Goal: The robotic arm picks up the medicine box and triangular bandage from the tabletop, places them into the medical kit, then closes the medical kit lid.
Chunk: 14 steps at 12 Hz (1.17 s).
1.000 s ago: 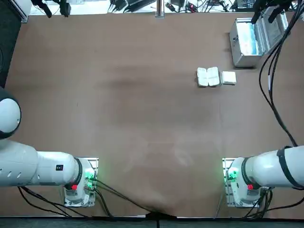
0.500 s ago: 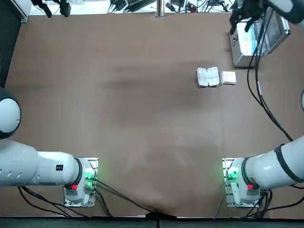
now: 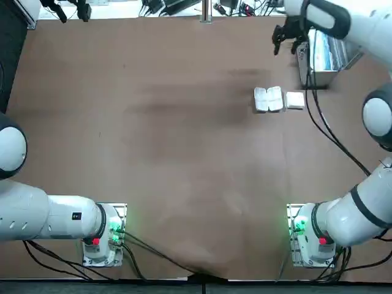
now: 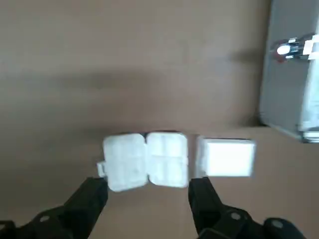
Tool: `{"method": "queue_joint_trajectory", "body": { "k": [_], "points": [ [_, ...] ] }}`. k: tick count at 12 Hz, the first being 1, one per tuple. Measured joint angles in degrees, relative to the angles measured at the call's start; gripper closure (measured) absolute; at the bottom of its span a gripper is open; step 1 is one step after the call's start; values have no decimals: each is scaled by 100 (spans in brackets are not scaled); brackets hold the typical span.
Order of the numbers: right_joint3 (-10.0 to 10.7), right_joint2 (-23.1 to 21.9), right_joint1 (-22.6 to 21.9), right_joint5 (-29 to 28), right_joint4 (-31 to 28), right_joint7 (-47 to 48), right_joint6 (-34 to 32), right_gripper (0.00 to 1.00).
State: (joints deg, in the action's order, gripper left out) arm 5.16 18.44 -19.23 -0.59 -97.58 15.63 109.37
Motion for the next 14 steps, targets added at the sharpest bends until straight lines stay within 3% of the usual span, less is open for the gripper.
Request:
{"method": "queue_joint_trajectory", "body": {
  "k": [8, 14],
  "points": [
    [-7, 706, -444, 0, 17, 988, 557, 4],
    [-13, 1173, -982, 0, -18, 1135, 570, 17]
  ]
}}
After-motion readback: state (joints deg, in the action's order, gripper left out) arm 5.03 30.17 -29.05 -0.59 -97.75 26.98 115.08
